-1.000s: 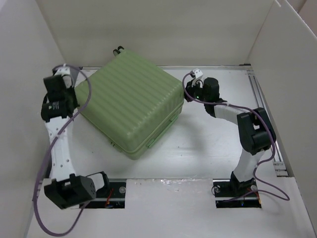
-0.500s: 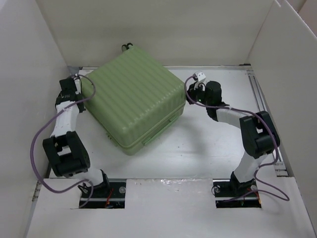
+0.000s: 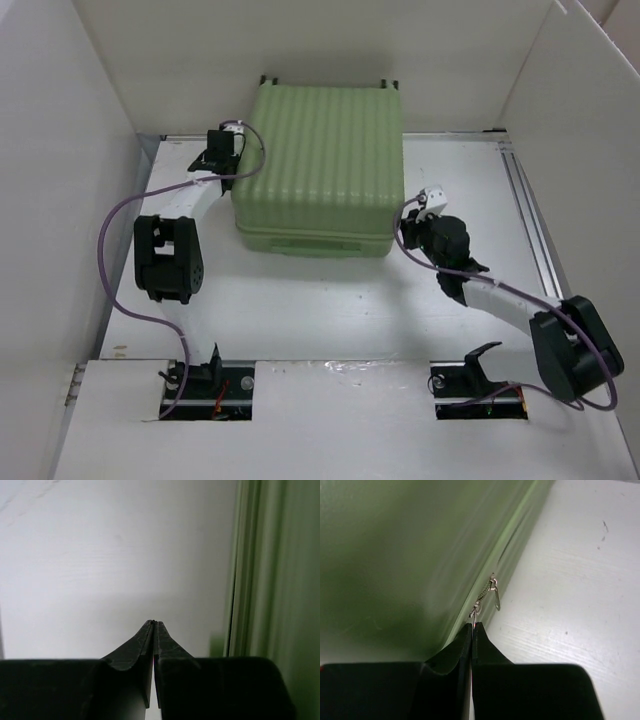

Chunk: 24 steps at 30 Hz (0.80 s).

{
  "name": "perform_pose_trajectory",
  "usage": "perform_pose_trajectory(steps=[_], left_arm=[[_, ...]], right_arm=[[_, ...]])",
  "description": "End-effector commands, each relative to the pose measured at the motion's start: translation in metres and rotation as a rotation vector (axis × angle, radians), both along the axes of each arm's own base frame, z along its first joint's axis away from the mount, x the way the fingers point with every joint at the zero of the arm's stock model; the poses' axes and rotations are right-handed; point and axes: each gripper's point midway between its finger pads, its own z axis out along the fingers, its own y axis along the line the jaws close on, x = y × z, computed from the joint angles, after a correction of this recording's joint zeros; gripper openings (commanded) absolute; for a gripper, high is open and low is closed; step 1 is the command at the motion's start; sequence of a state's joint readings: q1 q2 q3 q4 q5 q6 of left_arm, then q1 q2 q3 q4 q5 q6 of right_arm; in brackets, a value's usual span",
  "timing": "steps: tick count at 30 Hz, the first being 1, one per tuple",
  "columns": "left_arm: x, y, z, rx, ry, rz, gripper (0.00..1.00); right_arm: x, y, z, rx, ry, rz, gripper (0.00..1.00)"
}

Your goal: Pack the luggage

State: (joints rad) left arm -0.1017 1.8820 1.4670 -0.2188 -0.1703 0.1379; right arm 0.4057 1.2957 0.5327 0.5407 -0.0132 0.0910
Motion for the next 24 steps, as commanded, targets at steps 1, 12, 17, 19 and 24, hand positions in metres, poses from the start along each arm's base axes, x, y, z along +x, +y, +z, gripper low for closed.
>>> perform_pose_trajectory(steps=[1,12,17,19,24], left_arm=[[-0.052,-0.139,-0.034,-0.156,0.214,-0.478,0.00],[-0.078,-0.134,-0.028,-0.192,0.247,-0.430,0.00],[-0.096,-0.131,-0.037,-0.212,0.284,-0.413,0.00],[-0.102,-0.133,-0.038,-0.211,0.289,-0.421,0.00],[-0.110,-0.131,-0.038,-0.210,0.300,-0.420,0.00]], right_arm=[[-0.059,0.081,0.033,0.161,-0.051,0.326,0.00],[-0.052,0.047,0.015,0.107,-0.035,0.261,0.00],[-0.038,0.031,0.013,0.080,-0.036,0.267,0.00],[-0.035,0.025,0.013,0.075,-0.040,0.262,0.00],[-0.026,0.008,0.014,0.069,-0.049,0.251,0.00]])
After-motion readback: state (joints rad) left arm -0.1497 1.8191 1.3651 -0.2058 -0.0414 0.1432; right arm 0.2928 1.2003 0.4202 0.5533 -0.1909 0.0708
